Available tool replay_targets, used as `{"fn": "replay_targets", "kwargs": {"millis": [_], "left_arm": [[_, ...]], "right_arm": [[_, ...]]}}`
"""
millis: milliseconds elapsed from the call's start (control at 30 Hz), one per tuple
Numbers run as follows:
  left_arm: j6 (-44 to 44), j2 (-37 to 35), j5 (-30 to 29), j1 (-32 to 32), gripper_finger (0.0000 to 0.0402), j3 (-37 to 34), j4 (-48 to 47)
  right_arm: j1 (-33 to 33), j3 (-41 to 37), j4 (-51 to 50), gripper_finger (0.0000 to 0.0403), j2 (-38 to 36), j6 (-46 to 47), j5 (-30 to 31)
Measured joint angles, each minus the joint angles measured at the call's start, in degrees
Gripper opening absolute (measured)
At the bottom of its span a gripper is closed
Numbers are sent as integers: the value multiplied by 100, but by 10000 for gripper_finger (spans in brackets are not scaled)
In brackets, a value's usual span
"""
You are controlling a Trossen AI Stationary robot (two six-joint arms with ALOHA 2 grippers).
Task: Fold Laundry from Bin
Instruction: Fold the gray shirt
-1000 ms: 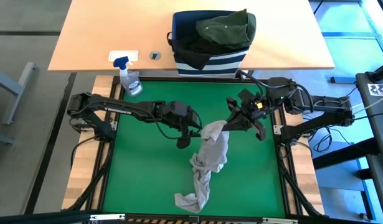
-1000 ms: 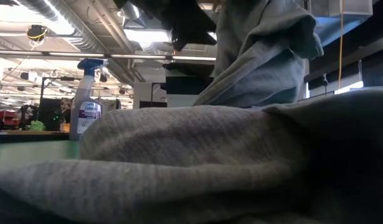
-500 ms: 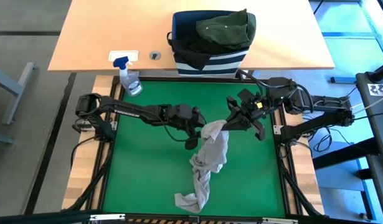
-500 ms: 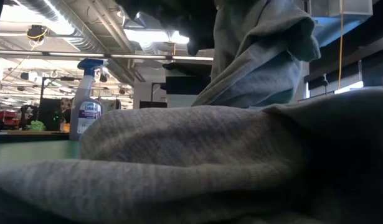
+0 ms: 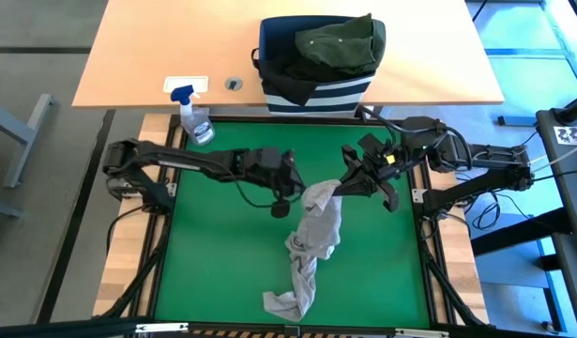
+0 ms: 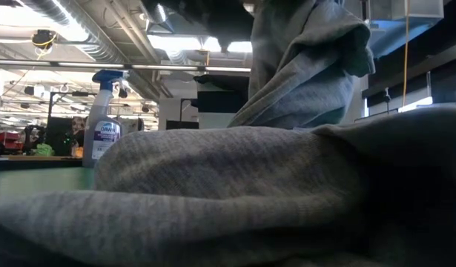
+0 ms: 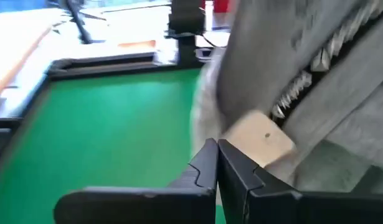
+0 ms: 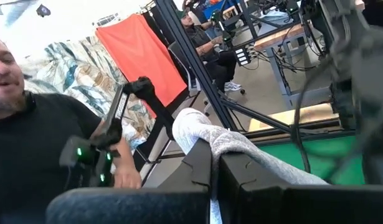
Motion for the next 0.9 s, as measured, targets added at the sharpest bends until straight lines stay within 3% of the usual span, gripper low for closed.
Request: {"fn": "replay_targets", "kwargs": {"millis": [267,467,633,900], "left_arm": [[117,-1066,-855,43,1,35,-1157],[-505,-1458,-1358,137,3,35,-1929],[-1238,-1517,-1358,326,44,33,-2387],[-1774,-1705,-998,684,121,33,-2611]], "right_arm": [[0,7,-611,5,19,-669,498],[-2,7,-583,5,173,-1202,1107],[-206,7,-201,5,328,-1748,937],[-802,7,-481,5,385,-1509,988]]}}
